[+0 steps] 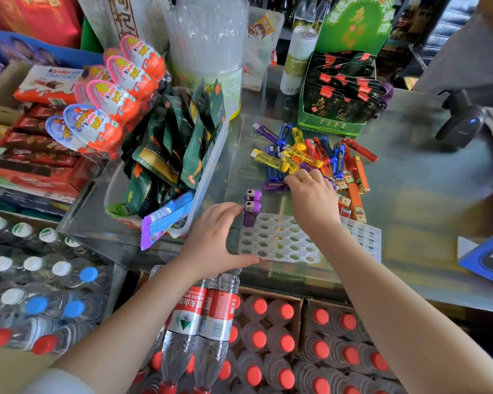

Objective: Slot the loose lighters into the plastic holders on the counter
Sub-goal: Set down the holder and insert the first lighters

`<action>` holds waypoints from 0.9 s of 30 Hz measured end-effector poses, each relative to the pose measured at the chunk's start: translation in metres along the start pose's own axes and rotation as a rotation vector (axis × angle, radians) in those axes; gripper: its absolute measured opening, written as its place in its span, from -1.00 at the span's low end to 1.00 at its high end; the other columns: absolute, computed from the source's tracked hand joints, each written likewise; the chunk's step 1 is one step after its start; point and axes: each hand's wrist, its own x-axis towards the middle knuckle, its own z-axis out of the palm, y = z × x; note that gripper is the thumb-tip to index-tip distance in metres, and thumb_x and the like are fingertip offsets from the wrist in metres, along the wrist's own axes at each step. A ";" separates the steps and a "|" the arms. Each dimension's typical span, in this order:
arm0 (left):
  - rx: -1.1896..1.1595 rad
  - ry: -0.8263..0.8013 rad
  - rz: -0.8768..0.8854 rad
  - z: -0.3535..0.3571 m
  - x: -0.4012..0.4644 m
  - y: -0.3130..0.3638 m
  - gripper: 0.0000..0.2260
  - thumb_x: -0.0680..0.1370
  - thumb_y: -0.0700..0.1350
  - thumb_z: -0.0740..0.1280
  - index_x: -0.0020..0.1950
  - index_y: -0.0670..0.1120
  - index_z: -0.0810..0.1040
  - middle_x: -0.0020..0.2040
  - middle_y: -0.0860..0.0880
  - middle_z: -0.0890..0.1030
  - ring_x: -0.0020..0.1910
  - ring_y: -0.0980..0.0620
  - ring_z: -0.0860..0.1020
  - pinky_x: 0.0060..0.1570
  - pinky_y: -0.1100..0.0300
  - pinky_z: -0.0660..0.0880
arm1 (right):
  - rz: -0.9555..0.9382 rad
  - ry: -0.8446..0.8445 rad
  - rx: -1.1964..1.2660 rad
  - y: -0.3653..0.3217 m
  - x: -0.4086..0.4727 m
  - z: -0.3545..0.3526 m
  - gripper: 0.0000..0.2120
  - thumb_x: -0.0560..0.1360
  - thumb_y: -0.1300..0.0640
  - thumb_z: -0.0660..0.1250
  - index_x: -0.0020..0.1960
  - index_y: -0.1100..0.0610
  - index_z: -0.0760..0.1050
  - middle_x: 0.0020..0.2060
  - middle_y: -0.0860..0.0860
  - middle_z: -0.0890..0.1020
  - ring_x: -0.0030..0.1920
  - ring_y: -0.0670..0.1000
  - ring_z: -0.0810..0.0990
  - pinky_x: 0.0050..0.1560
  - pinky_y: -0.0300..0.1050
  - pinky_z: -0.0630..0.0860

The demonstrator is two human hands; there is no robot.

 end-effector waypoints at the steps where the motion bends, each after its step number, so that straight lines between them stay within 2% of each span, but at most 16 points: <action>1: -0.016 -0.014 -0.002 -0.001 0.001 0.000 -0.08 0.18 0.43 0.22 0.40 -0.07 0.28 0.38 0.01 0.30 0.35 0.06 0.21 0.32 0.21 0.10 | -0.010 0.007 -0.011 0.001 0.000 0.000 -0.65 0.42 0.41 0.20 0.18 0.19 0.42 0.12 0.10 0.51 0.11 0.15 0.38 0.05 -0.04 0.35; 6: 0.015 -0.044 -0.027 -0.002 0.005 0.002 -0.05 0.13 0.46 0.20 0.41 -0.01 0.26 0.40 0.09 0.23 0.35 0.10 0.14 0.34 0.16 0.10 | -0.043 0.025 0.019 0.007 0.004 0.004 -0.75 0.42 0.38 0.22 0.08 0.21 0.46 -0.03 0.14 0.61 0.04 0.17 0.43 -0.04 0.01 0.37; 8: 0.017 -0.017 -0.041 -0.001 0.005 0.004 -0.07 0.12 0.47 0.20 0.38 0.01 0.30 0.38 0.11 0.24 0.33 0.12 0.15 0.34 0.15 0.13 | -0.054 0.055 0.072 0.009 0.004 0.004 -0.82 0.45 0.32 0.23 0.03 0.23 0.51 -0.09 0.14 0.64 0.01 0.19 0.46 -0.06 0.01 0.39; 11: -0.003 0.040 -0.049 0.001 0.003 0.004 -0.12 0.14 0.45 0.24 0.34 0.00 0.35 0.35 0.10 0.30 0.32 0.12 0.20 0.31 0.19 0.14 | -0.049 0.079 0.225 0.010 -0.006 -0.001 -0.83 0.48 0.22 0.26 0.05 0.20 0.53 -0.09 0.11 0.65 -0.02 0.17 0.48 -0.09 0.01 0.45; 13: -0.012 0.075 -0.052 0.002 0.001 0.005 -0.15 0.16 0.44 0.25 0.32 -0.02 0.37 0.33 0.07 0.35 0.31 0.09 0.25 0.28 0.21 0.15 | 0.038 0.100 0.412 0.009 -0.018 -0.010 -0.82 0.48 0.20 0.27 0.07 0.18 0.53 -0.11 0.05 0.64 -0.10 0.06 0.51 -0.15 -0.10 0.49; 15: 0.001 0.091 -0.053 0.004 0.001 0.006 -0.14 0.17 0.45 0.24 0.31 -0.06 0.39 0.32 0.04 0.38 0.30 0.06 0.29 0.27 0.19 0.18 | 0.152 0.072 0.669 0.010 -0.029 -0.019 -0.84 0.48 0.22 0.28 0.05 0.17 0.53 -0.22 -0.06 0.59 -0.27 -0.11 0.51 -0.29 -0.38 0.42; 16: 0.003 0.100 -0.051 0.004 0.001 0.006 -0.14 0.17 0.45 0.24 0.30 -0.07 0.40 0.31 0.02 0.40 0.29 0.04 0.31 0.27 0.17 0.21 | 0.184 0.045 0.773 0.010 -0.035 -0.023 -0.86 0.48 0.24 0.29 0.02 0.14 0.54 -0.28 -0.12 0.56 -0.34 -0.15 0.49 -0.36 -0.44 0.38; 18: 0.002 0.113 -0.056 0.006 0.001 0.006 -0.16 0.18 0.45 0.24 0.28 -0.08 0.42 0.30 0.01 0.41 0.28 0.02 0.33 0.26 0.13 0.25 | 0.172 -0.027 0.885 0.010 -0.044 -0.031 -0.89 0.46 0.25 0.32 -0.04 0.09 0.53 -0.33 -0.13 0.54 -0.38 -0.12 0.49 -0.37 -0.41 0.41; 22: 0.024 0.101 -0.063 0.005 0.001 0.007 -0.15 0.19 0.46 0.21 0.30 -0.08 0.40 0.34 0.01 0.36 0.31 0.02 0.31 0.28 0.09 0.24 | 0.083 -0.147 0.920 0.003 -0.054 -0.037 -0.89 0.44 0.20 0.38 -0.07 0.03 0.54 -0.31 -0.06 0.60 -0.33 -0.05 0.57 -0.28 -0.26 0.50; 24: 0.041 0.082 -0.055 0.004 0.001 0.006 -0.13 0.19 0.47 0.19 0.33 -0.08 0.37 0.35 0.01 0.34 0.32 0.02 0.30 0.29 0.13 0.20 | 0.040 -0.147 0.910 -0.004 -0.054 -0.036 -0.88 0.43 0.20 0.39 -0.06 0.05 0.55 -0.31 -0.11 0.59 -0.33 -0.11 0.57 -0.28 -0.31 0.50; 27: 0.060 0.052 -0.025 0.002 -0.002 0.004 -0.14 0.20 0.44 0.20 0.35 -0.07 0.35 0.36 0.02 0.32 0.34 0.04 0.27 0.29 0.20 0.14 | -0.067 -0.100 0.825 -0.015 -0.052 -0.034 -0.85 0.41 0.25 0.40 -0.02 0.14 0.56 -0.27 -0.12 0.54 -0.26 -0.28 0.52 -0.28 -0.48 0.40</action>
